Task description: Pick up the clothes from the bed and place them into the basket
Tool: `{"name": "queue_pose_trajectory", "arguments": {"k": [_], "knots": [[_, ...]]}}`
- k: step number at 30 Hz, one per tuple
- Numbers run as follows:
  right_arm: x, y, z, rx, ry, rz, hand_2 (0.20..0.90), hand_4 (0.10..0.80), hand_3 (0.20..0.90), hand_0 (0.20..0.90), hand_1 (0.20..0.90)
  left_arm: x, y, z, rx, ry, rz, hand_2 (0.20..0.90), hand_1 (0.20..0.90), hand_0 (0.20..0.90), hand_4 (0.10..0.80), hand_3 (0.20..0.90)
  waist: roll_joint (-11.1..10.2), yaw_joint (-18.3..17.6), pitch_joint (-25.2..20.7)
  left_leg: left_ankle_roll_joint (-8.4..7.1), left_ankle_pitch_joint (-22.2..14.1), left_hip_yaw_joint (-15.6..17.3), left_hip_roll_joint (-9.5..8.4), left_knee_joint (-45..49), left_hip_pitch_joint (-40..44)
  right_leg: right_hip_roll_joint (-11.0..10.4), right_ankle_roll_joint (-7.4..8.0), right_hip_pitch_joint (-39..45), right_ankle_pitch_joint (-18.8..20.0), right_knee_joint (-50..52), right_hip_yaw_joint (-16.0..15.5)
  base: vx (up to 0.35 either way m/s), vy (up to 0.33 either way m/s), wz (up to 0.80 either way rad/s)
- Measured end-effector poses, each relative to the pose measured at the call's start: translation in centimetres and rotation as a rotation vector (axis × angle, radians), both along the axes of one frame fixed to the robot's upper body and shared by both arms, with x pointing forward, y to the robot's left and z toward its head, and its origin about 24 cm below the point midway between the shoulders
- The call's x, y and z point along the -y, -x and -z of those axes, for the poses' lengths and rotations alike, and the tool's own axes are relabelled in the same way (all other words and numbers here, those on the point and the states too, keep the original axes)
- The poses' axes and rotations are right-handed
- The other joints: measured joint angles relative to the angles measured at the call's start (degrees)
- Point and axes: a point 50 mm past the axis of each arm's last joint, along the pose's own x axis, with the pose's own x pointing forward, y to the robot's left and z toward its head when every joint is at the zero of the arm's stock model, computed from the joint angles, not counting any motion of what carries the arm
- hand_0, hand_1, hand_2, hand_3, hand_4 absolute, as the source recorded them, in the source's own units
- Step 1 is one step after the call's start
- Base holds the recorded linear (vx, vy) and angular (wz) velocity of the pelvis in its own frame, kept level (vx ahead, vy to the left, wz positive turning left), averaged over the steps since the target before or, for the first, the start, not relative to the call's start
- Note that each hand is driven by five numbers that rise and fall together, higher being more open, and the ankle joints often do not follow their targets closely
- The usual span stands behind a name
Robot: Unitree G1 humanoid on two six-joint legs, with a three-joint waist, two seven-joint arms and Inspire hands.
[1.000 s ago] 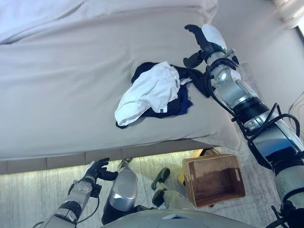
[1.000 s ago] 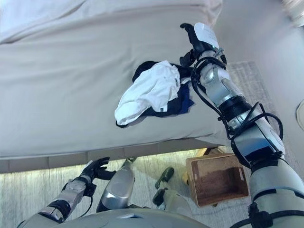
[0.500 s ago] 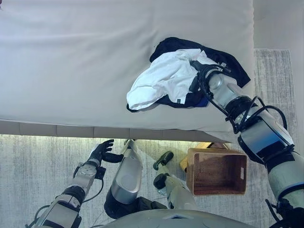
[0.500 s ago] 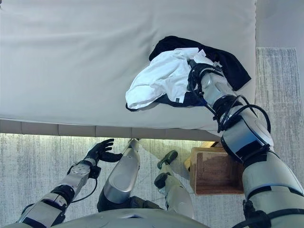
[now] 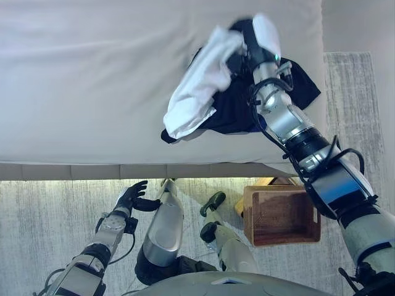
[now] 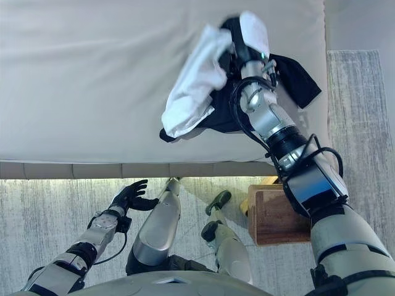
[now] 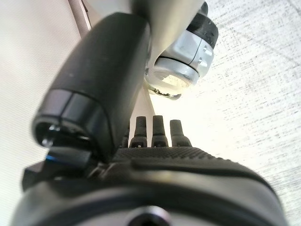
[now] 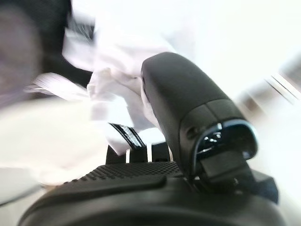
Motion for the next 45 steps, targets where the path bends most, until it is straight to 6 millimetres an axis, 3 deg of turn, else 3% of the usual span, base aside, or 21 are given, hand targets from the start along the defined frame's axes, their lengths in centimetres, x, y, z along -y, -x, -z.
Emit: {"name": "queue_pose_trajectory", "arguments": {"k": [3, 5, 6, 9, 12, 17, 20, 24, 28, 33, 40, 45], "knots": [[-0.2, 1.7, -2.4, 0.134, -0.045, -0.05, 0.3, 0.1, 0.2, 0.3, 0.3, -0.3, 0.9, 0.6, -0.031, -0.003, -0.023, 0.9, 0.9, 0.9, 0.8, 0.9, -0.1, -1.5, 0.1, 0.52, -0.7, 1.5, 0.0, -0.1, 4.2, -0.2, 0.0, 3.4, 0.0, 0.2, 1.4, 0.106, 0.035, -0.22], [1.0, 2.8, -4.2, 0.223, -0.058, -0.043, 0.3, 0.1, 0.2, 0.3, 0.3, -0.5, 1.5, 0.9, -0.048, -0.013, -0.02, 0.9, 0.9, 0.9, 0.8, 0.9, -0.2, -2.6, 0.0, 1.12, -1.7, 2.8, 0.03, -0.5, 7.4, -0.4, 0.03, 5.8, 0.0, 0.3, 3.1, 0.101, -0.025, -0.31], [2.2, 3.5, -5.6, 0.289, -0.094, -0.031, 0.3, 0.1, 0.2, 0.3, 0.3, -0.9, 2.0, 1.0, -0.06, -0.024, -0.022, 0.9, 0.9, 0.9, 0.8, 0.9, -0.9, -3.4, -0.5, 1.89, -2.4, 4.1, 0.08, -0.5, 8.2, -0.5, 0.04, 6.0, 0.0, 0.4, 4.2, 0.074, -0.082, -0.36], [5.6, 4.8, -8.2, 0.395, -0.16, 0.045, 0.3, 0.1, 0.2, 0.3, 0.3, -1.6, 2.3, 1.0, -0.087, -0.053, -0.025, 0.9, 0.9, 0.9, 0.8, 0.9, -1.5, -6.1, -0.9, 2.18, -2.7, 5.5, 0.01, -0.1, 8.8, -0.6, 0.01, 6.1, 0.0, 0.6, 5.8, 0.053, -0.103, -0.27], [8.0, 5.5, -9.3, 0.428, -0.193, 0.111, 0.3, 0.1, 0.2, 0.3, 0.3, -2.0, 2.9, 1.3, -0.12, -0.076, -0.029, 0.9, 0.9, 0.9, 0.8, 0.9, -1.5, -8.4, -0.9, 2.63, -3.0, 7.0, 0.17, 0.2, 10.8, -0.6, 0.0, 7.0, 0.0, 1.2, 7.3, 0.057, -0.068, -0.27], [9.9, 6.6, -10.6, 0.478, -0.275, 0.147, 0.3, 0.1, 0.2, 0.3, 0.3, -2.5, 3.7, 1.6, -0.178, -0.106, -0.016, 0.9, 0.9, 0.9, 0.8, 0.9, -1.4, -11.9, -1.8, 3.21, -3.7, 9.8, 0.93, 0.0, 14.3, 0.0, -0.1, 8.8, 0.1, 1.3, 10.3, 0.015, -0.062, -0.33], [10.9, 7.2, -10.9, 0.511, -0.317, 0.171, 0.3, 0.1, 0.2, 0.3, 0.3, -2.4, 4.9, 2.3, -0.238, -0.092, -0.012, 0.9, 0.9, 0.9, 0.8, 0.9, -1.1, -14.8, -5.5, 3.38, -3.8, 11.1, 1.12, -0.7, 15.0, 0.2, -0.11, 8.6, 0.1, 1.1, 11.7, -0.001, -0.047, -0.24], [13.6, 7.3, -9.2, 0.448, -0.36, 0.23, 0.3, 0.1, 0.2, 0.3, 0.3, -1.1, 7.1, 3.8, -0.316, -0.035, 0.003, 0.9, 0.9, 0.9, 0.8, 0.9, 0.3, -16.8, -14.0, 3.45, -3.7, 13.3, 1.17, -3.7, 17.4, 0.3, -0.1, 8.9, 0.1, 0.0, 13.4, -0.02, -0.058, -0.27], [14.9, 6.7, -6.9, 0.274, -0.385, 0.166, 0.3, 0.1, 0.2, 0.3, 0.3, 0.5, 8.8, 4.9, -0.366, 0.02, 0.028, 0.9, 0.9, 0.9, 0.8, 0.9, 2.2, -19.3, -18.6, 3.56, -3.7, 15.3, 1.13, -6.0, 20.4, 0.3, 0.04, 9.7, 0.0, 0.0, 15.5, -0.038, -0.038, -0.31], [16.0, 5.7, -2.7, 0.031, -0.377, 0.118, 0.3, 0.1, 0.2, 0.3, 0.3, 1.5, 8.5, 5.0, -0.366, 0.047, 0.049, 0.9, 0.9, 0.9, 0.8, 0.9, 2.8, -22.7, -19.5, 3.85, -3.7, 17.3, 1.78, -6.6, 21.3, 0.7, 0.06, 9.3, -0.1, 0.0, 17.3, -0.033, -0.055, -0.22], [19.0, 4.8, 2.7, -0.238, -0.367, 0.214, 0.3, 0.1, 0.2, 0.3, 0.3, 1.6, 9.5, 5.4, -0.391, 0.054, 0.041, 0.9, 0.9, 0.9, 0.8, 0.9, 4.7, -23.5, -20.6, 3.98, -3.6, 19.5, 2.91, -6.7, 21.3, 2.0, 0.03, 8.4, 0.0, -0.1, 18.8, -0.004, -0.066, -0.12], [20.1, 5.2, 7.8, -0.432, -0.397, 0.27, 0.3, 0.1, 0.2, 0.3, 0.3, 1.7, 10.3, 5.6, -0.41, 0.058, 0.035, 0.9, 0.9, 0.9, 0.8, 0.9, 5.9, -24.2, -21.2, 3.96, -3.5, 20.0, 3.28, -6.6, 21.4, 2.7, -0.13, 8.1, 0.1, -0.1, 19.6, -0.015, -0.066, -0.09]]}}
